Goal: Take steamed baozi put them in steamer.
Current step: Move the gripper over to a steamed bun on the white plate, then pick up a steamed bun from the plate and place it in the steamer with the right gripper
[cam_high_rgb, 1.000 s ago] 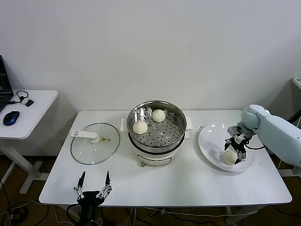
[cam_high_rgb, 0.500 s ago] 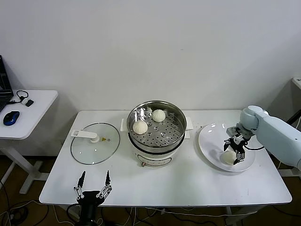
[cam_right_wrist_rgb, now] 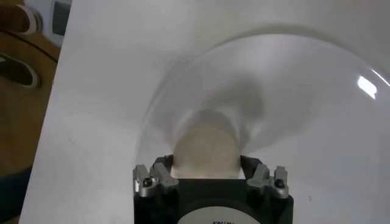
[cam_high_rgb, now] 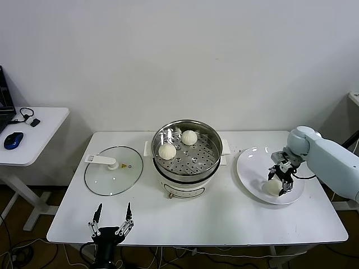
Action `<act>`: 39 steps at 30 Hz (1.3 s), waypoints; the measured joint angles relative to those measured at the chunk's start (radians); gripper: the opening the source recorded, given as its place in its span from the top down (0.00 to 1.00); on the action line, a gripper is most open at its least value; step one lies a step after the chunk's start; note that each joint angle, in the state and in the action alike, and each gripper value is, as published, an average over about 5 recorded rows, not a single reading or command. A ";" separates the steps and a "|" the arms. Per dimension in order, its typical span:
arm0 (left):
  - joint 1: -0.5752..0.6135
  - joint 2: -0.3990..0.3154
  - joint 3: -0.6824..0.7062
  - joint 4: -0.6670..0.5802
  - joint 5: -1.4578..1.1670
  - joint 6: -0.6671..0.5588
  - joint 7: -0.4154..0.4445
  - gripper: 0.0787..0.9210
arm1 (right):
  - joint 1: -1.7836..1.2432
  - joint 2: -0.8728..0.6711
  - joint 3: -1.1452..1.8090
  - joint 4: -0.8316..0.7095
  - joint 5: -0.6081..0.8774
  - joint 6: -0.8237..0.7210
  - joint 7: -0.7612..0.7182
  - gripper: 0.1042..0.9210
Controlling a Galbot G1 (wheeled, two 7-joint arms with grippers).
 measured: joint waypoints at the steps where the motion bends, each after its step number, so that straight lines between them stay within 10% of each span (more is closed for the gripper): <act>1: 0.000 0.000 0.000 0.000 0.000 0.000 0.000 0.12 | 0.000 0.000 0.001 0.001 -0.001 0.000 0.000 0.26; 39: -0.016 0.007 0.011 0.004 0.016 0.013 0.002 0.12 | 0.584 -0.013 -0.426 0.297 0.319 0.098 -0.037 0.34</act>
